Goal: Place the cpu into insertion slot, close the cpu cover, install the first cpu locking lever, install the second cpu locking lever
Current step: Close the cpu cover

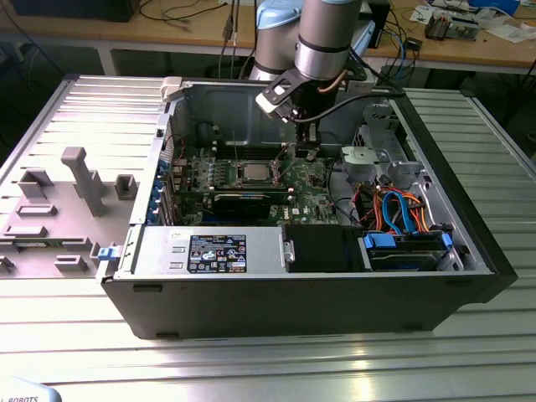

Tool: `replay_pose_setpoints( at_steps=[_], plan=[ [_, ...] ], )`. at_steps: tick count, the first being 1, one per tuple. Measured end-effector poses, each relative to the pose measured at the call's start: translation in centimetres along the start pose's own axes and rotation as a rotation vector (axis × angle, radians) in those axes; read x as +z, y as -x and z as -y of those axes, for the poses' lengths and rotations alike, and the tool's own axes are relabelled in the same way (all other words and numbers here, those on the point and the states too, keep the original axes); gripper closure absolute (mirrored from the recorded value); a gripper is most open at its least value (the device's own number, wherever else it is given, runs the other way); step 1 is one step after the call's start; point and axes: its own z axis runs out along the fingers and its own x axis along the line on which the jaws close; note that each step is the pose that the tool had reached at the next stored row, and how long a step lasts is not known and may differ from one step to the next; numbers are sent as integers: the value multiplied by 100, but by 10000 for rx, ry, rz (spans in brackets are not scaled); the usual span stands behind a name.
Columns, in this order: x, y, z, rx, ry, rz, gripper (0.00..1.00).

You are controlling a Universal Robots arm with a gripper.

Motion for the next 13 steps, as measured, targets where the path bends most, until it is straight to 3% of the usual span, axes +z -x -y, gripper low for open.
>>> replay_pose_setpoints(
  at_steps=[13],
  plan=[
    [0,0,30,0,0,0,89]
  ],
)
